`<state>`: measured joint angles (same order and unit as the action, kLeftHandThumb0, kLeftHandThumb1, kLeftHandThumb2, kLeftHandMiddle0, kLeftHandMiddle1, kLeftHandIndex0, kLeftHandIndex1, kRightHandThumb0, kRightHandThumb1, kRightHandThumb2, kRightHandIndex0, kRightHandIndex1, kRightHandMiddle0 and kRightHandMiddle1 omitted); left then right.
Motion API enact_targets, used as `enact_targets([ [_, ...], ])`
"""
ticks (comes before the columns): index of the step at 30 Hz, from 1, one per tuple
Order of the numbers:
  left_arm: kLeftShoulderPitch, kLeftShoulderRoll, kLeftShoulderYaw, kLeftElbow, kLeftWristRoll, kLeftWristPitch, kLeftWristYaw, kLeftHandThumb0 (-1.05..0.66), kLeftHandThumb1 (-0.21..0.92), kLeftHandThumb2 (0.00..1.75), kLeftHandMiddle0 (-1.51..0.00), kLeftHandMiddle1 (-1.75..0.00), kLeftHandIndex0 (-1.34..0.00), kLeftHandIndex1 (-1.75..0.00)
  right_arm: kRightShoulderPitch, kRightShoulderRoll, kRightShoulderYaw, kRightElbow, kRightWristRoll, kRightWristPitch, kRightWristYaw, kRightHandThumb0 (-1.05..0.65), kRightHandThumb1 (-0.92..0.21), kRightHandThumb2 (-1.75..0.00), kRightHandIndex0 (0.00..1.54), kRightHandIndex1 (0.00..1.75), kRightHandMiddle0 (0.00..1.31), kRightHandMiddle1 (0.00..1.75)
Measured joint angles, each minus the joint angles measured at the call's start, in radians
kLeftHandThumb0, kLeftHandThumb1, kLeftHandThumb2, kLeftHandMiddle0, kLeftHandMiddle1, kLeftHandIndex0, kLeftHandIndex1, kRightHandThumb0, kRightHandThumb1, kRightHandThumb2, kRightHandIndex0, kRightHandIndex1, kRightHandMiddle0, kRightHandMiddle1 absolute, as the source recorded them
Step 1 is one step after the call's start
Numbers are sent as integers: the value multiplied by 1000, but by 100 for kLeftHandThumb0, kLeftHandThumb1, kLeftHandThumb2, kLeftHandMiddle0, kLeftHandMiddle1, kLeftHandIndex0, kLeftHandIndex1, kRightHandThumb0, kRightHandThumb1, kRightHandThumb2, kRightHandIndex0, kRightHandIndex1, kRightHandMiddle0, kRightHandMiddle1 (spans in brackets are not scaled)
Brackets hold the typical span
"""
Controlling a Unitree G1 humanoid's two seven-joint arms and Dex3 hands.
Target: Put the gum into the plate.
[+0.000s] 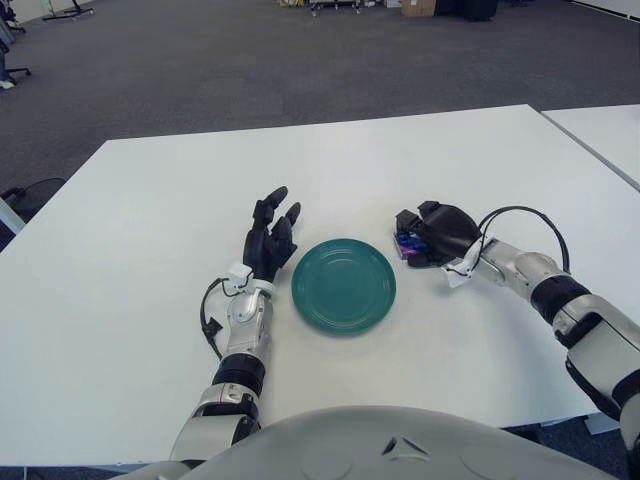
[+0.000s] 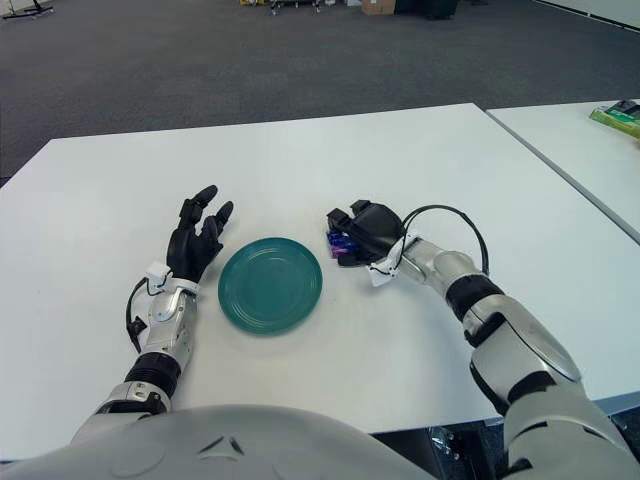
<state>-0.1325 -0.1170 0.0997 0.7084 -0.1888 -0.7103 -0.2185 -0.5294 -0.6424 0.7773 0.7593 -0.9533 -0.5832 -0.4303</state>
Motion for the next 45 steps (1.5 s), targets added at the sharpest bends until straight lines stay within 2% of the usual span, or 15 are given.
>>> enact_targets([
  [4,-2,1,-2,-9,0,1,0,-78,92,68,-53,-2,-9,-83,55,-80,-38,-162,72,-20,115,-50,-92,-61,100,175,67,175],
  [7,-1,1,2,-14,0,1,0,-79,92,67,-54,-2,-10,-84,74,-116,-59,-240,125,-26,220,-48,-92,-60,100,175,67,175],
  [14,2,0,2,-13,0,1,0,-80,92,67,-54,-1,-9,-84,38,-127,-111,-276,245,-7,492,-45,-92,-59,93,175,62,175],
  [16,2,-1,6,-9,-1,1,0,-79,92,67,-53,-1,-9,-84,25,-116,-158,-275,286,14,548,-45,-92,-59,91,175,62,175],
  [23,2,-1,10,-8,-2,0,0,-80,92,68,-54,-1,-9,-83,-5,-78,-324,-298,349,39,484,-44,-92,-62,96,175,65,175],
  [28,2,-1,10,-9,-2,0,0,-81,92,67,-55,-2,-10,-84,-1,-38,-390,-328,357,38,422,-44,-92,-60,101,175,70,175],
  [36,4,-1,9,-14,-1,1,0,-83,92,66,-56,-3,-11,-84,33,35,-415,-390,357,41,406,-44,-92,-57,109,175,79,175],
  [45,7,-1,1,-21,2,1,7,-83,92,66,-59,-4,-13,-84,59,93,-413,-494,352,65,475,-44,-92,-54,113,175,85,175],
])
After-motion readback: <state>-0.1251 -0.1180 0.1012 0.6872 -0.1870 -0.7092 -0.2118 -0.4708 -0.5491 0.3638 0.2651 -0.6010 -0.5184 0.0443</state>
